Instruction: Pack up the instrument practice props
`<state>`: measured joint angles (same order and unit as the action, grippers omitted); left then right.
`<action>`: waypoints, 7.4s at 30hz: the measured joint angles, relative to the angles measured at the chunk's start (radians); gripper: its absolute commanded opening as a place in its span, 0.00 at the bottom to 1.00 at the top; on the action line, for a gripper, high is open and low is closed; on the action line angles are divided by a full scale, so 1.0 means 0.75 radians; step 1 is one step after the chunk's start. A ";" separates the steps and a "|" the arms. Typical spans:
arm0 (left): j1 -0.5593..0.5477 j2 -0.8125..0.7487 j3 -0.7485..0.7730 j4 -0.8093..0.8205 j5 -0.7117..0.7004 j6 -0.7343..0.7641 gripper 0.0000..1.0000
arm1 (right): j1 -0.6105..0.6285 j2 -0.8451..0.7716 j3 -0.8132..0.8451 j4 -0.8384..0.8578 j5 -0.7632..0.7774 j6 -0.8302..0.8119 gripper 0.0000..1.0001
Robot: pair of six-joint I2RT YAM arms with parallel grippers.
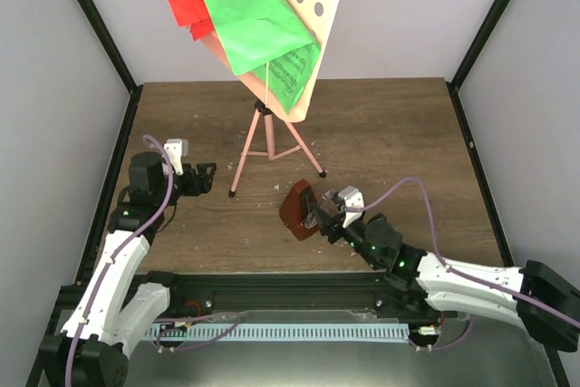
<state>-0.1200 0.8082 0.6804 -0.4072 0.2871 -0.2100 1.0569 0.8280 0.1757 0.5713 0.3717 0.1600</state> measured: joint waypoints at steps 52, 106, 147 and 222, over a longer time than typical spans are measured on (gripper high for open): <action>0.000 0.100 0.000 -0.009 -0.015 0.043 0.80 | 0.001 0.418 -0.086 0.583 -0.057 -0.127 0.51; -0.001 0.112 0.000 -0.009 0.038 0.042 0.79 | 0.048 0.540 -0.008 0.585 0.024 -0.122 0.57; -0.015 0.153 0.000 -0.009 0.038 0.042 0.83 | 0.053 0.305 0.071 0.171 -0.011 -0.051 1.00; -1.080 0.819 0.540 -0.098 -0.447 0.103 0.63 | -1.229 -0.097 0.480 -1.200 -0.986 0.588 1.00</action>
<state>-0.9302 1.4227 1.0851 -0.4808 -0.0479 -0.1326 0.1349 0.7551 0.5358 -0.3290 -0.3679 0.6014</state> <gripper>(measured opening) 0.559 0.999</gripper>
